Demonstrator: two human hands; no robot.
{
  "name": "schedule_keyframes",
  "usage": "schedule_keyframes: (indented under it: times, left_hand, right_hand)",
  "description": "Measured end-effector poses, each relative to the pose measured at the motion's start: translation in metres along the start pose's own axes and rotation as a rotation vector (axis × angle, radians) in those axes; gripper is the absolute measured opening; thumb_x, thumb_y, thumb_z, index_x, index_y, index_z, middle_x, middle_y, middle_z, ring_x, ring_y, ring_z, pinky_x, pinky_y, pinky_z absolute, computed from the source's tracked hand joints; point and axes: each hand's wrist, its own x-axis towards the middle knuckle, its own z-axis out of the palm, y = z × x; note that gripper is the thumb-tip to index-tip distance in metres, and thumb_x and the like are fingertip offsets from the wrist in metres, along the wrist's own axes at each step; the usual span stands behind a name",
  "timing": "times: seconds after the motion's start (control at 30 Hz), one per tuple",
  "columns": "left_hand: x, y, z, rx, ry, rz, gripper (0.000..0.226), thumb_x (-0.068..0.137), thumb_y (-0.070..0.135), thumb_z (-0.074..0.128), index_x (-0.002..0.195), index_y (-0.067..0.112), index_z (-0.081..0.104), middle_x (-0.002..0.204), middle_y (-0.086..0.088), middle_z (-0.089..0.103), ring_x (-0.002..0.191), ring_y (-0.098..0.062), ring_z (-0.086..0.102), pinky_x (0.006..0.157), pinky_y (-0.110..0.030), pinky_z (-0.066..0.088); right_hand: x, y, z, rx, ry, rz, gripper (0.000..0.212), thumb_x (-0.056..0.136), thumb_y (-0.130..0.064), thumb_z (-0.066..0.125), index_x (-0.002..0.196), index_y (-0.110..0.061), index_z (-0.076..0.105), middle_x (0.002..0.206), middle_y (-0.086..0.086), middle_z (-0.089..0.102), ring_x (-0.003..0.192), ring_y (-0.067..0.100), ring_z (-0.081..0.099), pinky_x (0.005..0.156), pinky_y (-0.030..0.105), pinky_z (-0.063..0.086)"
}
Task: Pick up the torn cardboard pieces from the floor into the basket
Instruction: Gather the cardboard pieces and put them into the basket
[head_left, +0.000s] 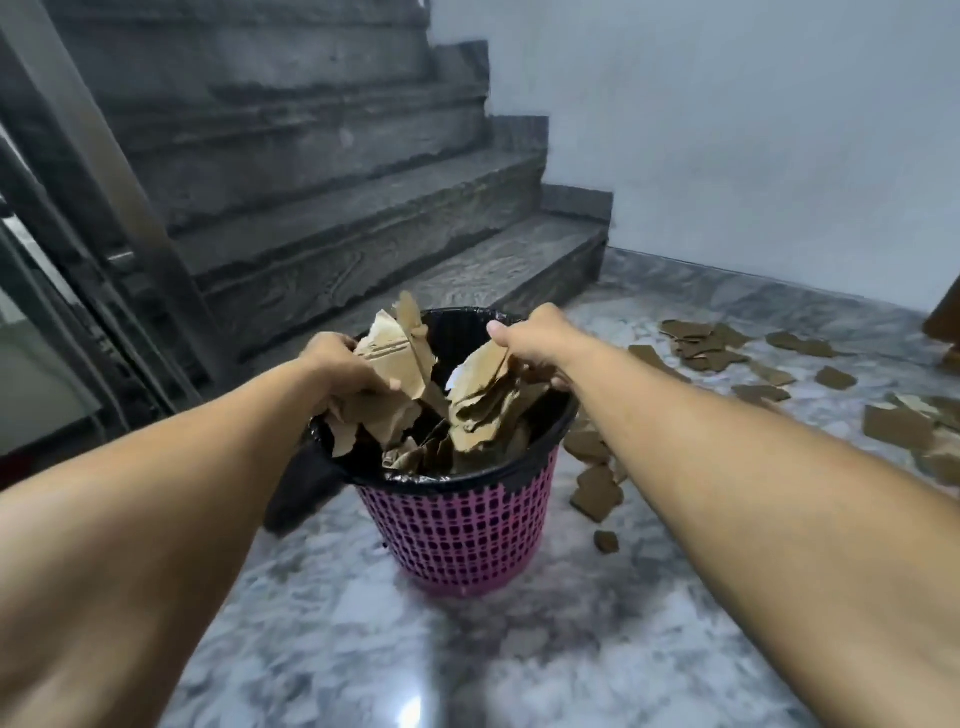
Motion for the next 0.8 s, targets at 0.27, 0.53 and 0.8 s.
schedule_keyframes:
  times: [0.27,0.53,0.8]
  left_hand:
    - [-0.008,0.026,0.037,0.123,-0.126,0.024,0.061,0.062,0.046,0.086,0.101,0.005,0.066,0.103,-0.012,0.066,0.086,-0.025,0.062,0.061,-0.031,0.048]
    - [-0.057,0.119,0.106,0.101,-0.214,0.383,0.037,0.071,0.034,0.084,0.087,0.006,0.069,0.083,-0.011,0.067,0.078,-0.025,0.065,0.075,-0.036,0.056]
    - [-0.139,0.173,0.254,0.307,-0.642,0.534,0.04,0.075,0.03,0.082,0.102,0.005,0.067,0.097,-0.017,0.072,0.083,-0.029,0.072,0.076,-0.043,0.061]
  right_hand:
    - [-0.005,0.029,-0.032,0.187,-0.008,0.029,0.02,0.089,-0.018,0.068,0.097,-0.004,0.057,0.088,0.012,0.058,0.073,0.025,0.063,0.074,0.04,0.062]
    - [-0.057,0.103,-0.137,0.128,-0.053,0.228,0.007,0.094,-0.012,0.064,0.092,-0.007,0.061,0.075,0.009,0.06,0.071,0.021,0.063,0.062,0.035,0.059]
    - [-0.131,0.249,-0.224,0.071,-0.005,0.5,0.009,0.096,-0.019,0.06,0.101,-0.011,0.061,0.079,0.006,0.055,0.061,0.012,0.057,0.05,0.025,0.054]
